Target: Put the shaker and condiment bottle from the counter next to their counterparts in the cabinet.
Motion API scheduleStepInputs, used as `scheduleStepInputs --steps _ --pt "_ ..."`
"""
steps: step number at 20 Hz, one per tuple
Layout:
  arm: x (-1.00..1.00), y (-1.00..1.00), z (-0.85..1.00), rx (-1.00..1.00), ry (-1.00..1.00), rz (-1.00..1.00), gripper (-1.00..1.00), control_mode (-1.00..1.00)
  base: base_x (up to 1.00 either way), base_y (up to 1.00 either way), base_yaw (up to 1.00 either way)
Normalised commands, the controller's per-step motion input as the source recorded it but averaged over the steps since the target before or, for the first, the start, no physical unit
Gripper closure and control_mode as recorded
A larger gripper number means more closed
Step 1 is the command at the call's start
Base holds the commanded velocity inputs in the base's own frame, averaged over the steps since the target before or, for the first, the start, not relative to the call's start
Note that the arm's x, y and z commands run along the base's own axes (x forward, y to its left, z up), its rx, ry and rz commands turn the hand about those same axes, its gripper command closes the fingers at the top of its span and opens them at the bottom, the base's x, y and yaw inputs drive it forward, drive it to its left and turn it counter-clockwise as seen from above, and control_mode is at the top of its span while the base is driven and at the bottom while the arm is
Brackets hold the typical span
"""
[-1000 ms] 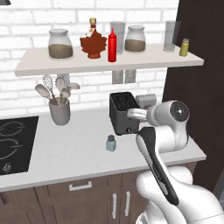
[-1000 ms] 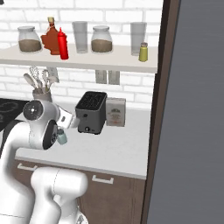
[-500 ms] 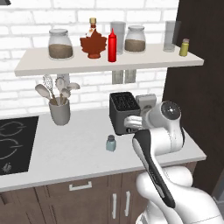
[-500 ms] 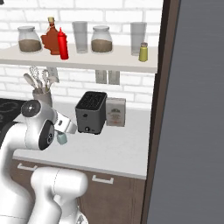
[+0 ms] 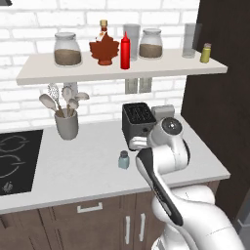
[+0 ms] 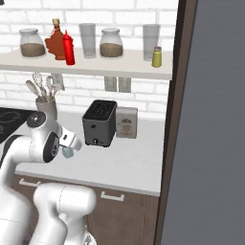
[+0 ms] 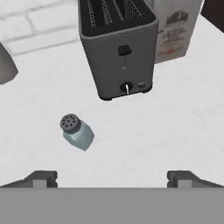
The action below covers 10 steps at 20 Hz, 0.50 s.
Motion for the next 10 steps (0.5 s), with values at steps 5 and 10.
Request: scheduleStepInputs --steps 5,10 --pt "0.23 0.26 -0.51 -0.05 0.13 0.00 -1.00 -1.00 0.00 0.00 0.00" --pt "0.00 0.00 0.00 0.00 0.00 0.00 -1.00 -1.00 0.00 0.00 0.00"
